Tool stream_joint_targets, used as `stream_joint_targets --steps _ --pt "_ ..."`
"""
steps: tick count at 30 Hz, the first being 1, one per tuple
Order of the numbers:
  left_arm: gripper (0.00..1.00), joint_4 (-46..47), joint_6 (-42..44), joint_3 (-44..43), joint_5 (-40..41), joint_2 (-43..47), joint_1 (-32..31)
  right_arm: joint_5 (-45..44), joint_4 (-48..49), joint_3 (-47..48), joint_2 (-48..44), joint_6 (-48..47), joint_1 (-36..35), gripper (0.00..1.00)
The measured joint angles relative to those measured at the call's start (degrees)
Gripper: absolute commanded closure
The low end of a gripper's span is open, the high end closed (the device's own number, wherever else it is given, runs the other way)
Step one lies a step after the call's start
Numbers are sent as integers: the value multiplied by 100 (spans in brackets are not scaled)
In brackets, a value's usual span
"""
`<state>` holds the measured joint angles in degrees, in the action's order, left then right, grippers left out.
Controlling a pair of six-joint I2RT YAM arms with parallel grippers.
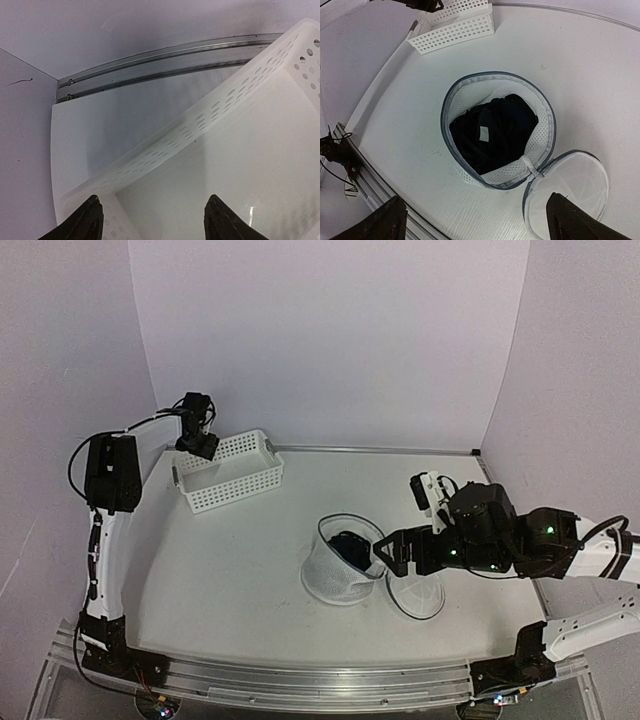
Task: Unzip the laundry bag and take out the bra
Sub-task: Move the bin to the center of the board.
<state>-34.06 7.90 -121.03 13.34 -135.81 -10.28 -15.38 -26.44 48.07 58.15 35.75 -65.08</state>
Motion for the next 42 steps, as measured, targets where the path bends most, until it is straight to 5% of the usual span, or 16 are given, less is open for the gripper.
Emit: stream_joint_targets --steps 34,42 --pt "18 105 695 -1215 293 -1126 210 68 55 267 494 157 2 2" --pt "27 170 710 -1215 168 -1172 225 35 55 267 494 243 0 2"
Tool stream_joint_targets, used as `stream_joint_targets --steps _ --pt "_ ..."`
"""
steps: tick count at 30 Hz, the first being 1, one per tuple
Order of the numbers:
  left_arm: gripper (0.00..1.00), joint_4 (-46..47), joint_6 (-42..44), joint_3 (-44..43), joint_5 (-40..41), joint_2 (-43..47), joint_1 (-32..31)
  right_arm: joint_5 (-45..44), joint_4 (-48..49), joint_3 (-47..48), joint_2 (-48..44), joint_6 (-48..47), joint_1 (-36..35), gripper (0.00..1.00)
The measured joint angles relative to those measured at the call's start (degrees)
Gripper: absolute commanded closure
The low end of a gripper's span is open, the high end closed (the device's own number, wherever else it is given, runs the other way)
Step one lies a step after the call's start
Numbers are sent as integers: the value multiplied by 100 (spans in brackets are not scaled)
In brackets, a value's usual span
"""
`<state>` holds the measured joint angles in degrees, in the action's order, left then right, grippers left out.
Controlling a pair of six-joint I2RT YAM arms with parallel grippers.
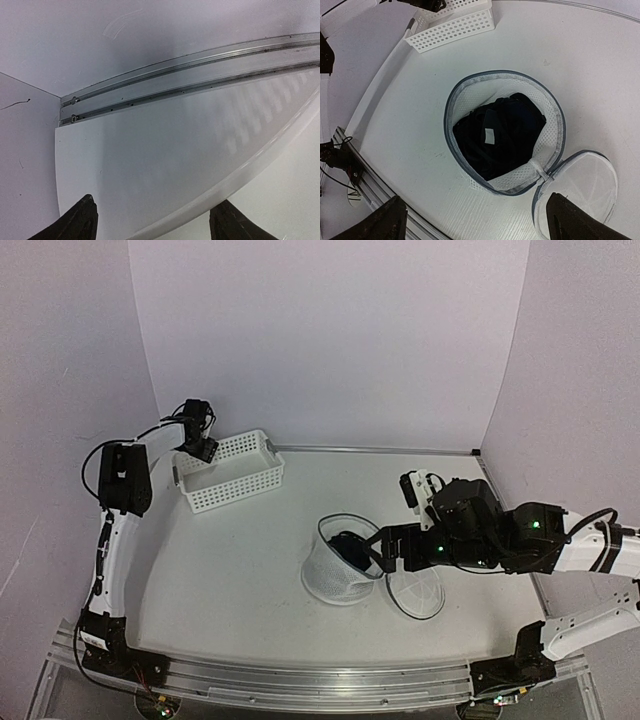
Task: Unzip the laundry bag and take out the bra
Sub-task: Move the bin to the center of the board.
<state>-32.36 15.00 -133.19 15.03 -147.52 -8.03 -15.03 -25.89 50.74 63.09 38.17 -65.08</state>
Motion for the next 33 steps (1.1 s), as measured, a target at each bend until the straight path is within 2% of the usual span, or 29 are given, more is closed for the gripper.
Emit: stream_joint_targets --steps 7,11,16,33 --pt "44 103 2 20 -44 2 17 -2 0 0 -20 70 0 2" --pt "51 219 -28 168 -48 87 28 -2 0 0 -85 87 0 2" --pt "59 295 -127 518 -66 308 31 2 2 -2 -101 87 2 2" --pt "98 -101 -444 1622 -614 1211 -164 116 133 -39 -170 79 2 2"
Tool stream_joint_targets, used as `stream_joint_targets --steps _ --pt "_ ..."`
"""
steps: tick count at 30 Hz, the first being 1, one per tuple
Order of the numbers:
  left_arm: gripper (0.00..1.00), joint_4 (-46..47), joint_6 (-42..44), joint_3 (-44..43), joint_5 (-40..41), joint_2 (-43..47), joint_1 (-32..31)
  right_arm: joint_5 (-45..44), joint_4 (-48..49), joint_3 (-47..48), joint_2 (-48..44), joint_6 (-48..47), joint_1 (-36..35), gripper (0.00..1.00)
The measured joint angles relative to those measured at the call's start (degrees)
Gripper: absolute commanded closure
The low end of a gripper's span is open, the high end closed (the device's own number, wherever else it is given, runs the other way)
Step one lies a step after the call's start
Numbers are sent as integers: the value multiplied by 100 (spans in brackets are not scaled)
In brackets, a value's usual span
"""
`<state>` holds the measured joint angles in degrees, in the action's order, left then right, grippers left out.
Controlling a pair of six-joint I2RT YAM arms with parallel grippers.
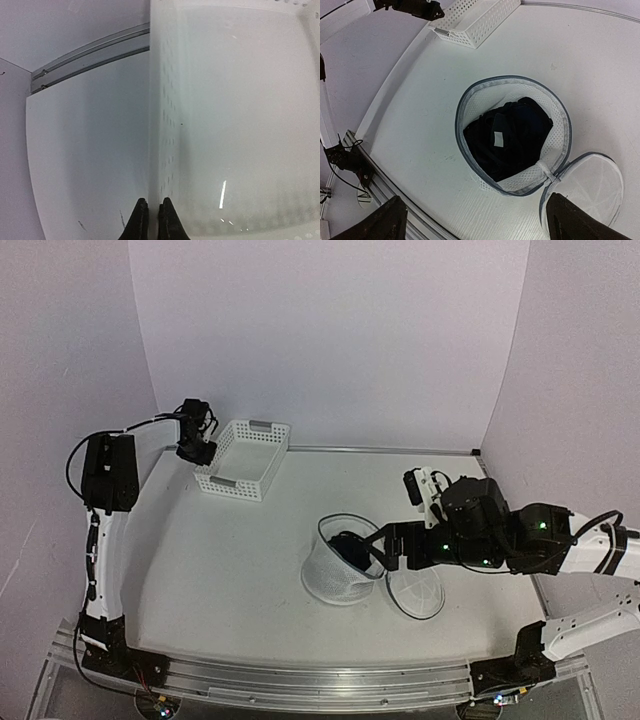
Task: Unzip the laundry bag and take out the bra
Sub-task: Move the bin to the center of the board.
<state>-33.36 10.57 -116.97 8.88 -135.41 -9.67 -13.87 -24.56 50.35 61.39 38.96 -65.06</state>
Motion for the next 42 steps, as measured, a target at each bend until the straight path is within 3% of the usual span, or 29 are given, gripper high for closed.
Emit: stream_joint_targets --steps 9,24,32,42 --pt "100 -111 -501 605 -474 448 -155 61 -4 -105 -131 -17 0 2" --pt "100 44 -1508 2848 -306 1965 -841 -68 -9 -105 269 -221 -2 4" --pt "100 92 -2142 4061 -330 2892 -1003 -173 -70 188 837 -306 83 19" --pt "98 98 -3001 5093 -286 3764 -1497 216 -76 699 1585 -334 750 33"
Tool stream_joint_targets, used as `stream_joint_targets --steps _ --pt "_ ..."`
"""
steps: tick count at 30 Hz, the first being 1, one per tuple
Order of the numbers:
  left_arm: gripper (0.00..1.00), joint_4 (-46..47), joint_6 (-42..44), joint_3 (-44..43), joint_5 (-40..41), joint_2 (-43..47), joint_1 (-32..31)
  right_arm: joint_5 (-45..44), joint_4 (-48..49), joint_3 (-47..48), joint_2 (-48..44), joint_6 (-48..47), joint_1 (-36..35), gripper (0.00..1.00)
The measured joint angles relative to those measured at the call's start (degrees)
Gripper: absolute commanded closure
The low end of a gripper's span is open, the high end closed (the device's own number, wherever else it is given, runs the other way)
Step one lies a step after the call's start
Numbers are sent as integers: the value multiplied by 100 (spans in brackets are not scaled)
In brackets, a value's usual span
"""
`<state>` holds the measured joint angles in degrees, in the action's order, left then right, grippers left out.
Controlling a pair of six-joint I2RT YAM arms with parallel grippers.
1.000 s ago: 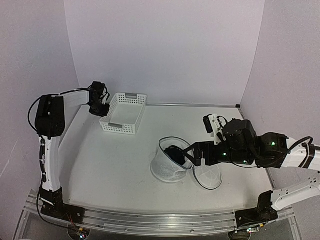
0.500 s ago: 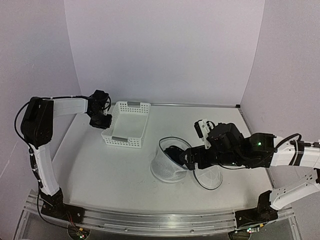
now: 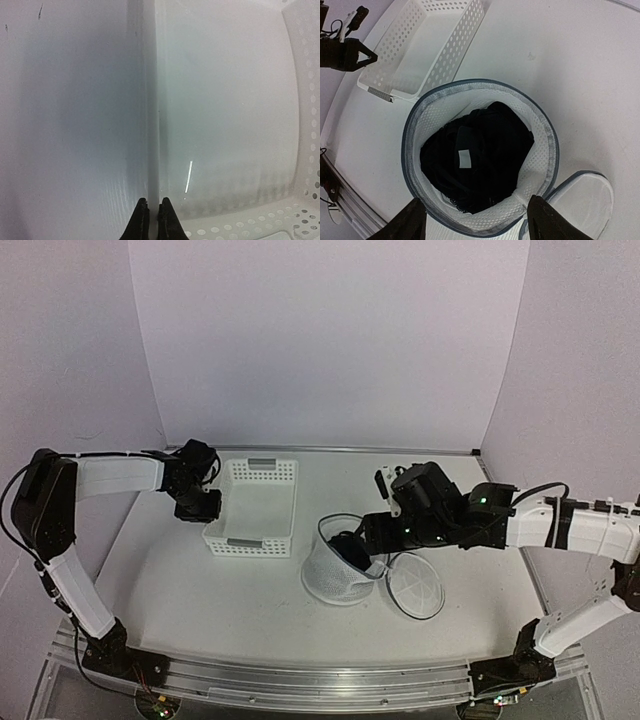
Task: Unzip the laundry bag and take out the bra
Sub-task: Move the bin to the center of the board.
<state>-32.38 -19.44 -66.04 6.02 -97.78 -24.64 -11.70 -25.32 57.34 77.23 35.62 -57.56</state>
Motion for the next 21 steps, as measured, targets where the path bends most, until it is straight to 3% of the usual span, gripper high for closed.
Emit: stream_joint_targets --steps 9,17,21 --pt "92 90 -798 885 17 802 -428 490 9 350 756 -9 138 40" --pt "58 -188 -1036 1255 -31 1241 -431 918 33 616 1287 -20 177 45" --pt "48 -214 -968 1255 -48 1351 -431 1132 37 678 1414 -31 177 48"
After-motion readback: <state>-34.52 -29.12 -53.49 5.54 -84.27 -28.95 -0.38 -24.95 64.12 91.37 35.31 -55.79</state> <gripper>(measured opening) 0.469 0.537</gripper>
